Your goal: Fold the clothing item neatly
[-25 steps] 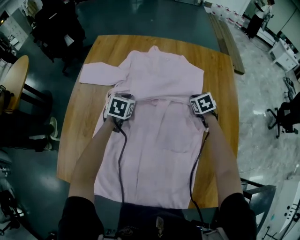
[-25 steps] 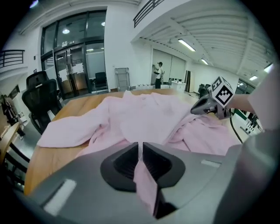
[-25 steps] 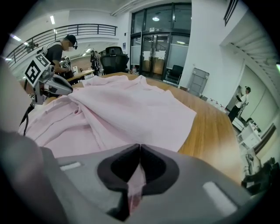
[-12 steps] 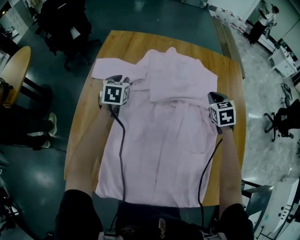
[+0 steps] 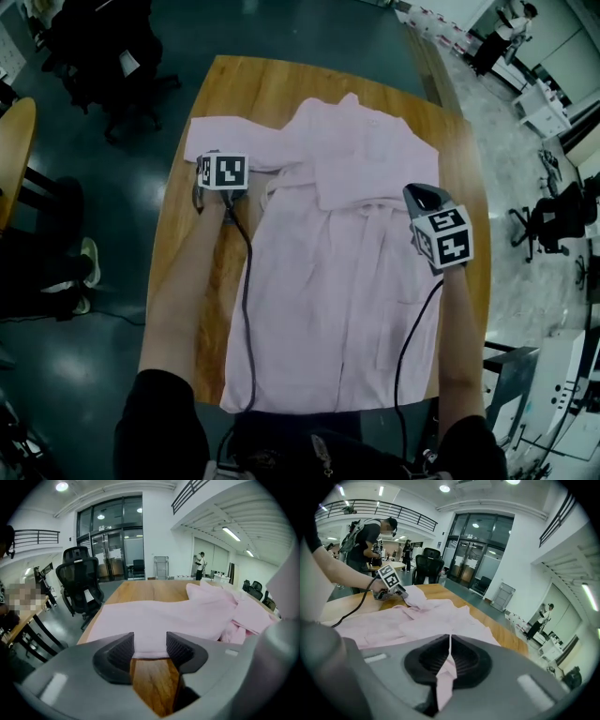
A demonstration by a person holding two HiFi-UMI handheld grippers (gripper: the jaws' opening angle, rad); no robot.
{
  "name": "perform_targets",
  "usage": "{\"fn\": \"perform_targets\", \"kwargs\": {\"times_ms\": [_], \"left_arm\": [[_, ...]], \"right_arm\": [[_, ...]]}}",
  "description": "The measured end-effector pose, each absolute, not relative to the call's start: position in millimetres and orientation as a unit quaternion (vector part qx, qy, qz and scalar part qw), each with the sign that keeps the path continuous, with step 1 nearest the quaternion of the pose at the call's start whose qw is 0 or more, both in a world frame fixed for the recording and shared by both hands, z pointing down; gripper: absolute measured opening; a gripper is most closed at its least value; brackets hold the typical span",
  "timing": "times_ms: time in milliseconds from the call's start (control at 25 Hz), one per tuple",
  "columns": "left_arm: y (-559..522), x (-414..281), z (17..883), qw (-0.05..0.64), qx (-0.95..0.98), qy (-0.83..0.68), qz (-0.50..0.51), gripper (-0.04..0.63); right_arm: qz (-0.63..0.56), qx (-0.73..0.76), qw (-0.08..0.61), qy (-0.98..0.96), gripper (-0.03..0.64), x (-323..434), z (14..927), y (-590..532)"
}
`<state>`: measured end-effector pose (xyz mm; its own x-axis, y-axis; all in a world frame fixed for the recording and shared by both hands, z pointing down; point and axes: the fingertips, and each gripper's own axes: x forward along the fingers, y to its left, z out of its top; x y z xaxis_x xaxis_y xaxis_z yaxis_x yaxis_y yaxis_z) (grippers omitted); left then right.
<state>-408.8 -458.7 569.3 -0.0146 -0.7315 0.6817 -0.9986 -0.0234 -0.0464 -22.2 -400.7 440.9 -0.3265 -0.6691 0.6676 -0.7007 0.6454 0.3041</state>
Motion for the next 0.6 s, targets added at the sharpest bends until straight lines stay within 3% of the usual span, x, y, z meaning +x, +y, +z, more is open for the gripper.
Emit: {"fn": "perform_targets", "kwargs": {"times_ms": [200,240,280,400,600], "left_arm": [[-455,-418,584,0.282,0.643,-0.655,0.281,0.225],[-456,-422,584,0.288,0.636,-0.657,0.284,0.165],[-456,-426,584,0.297,0.63,-0.659,0.284,0.034],[-458,-434,578,0.321,0.624,-0.667,0.251,0.032],[-457,-434,526,0.263,0.629,-0.708,0.185,0.031]], "right_arm": [[0.015,0.405,0.408,-0.818,0.012,-37,445,-381],[0.015,0.403,0.41,-0.818,0.014,-40,444,-378],[0.014,0.402,0.409,-0.819,0.014,-42,443,-376],[0.014,0.399,0.403,-0.824,0.014,-45,442,-369],[0.013,0.387,0.392,-0.835,0.014,-38,447,-366]]}}
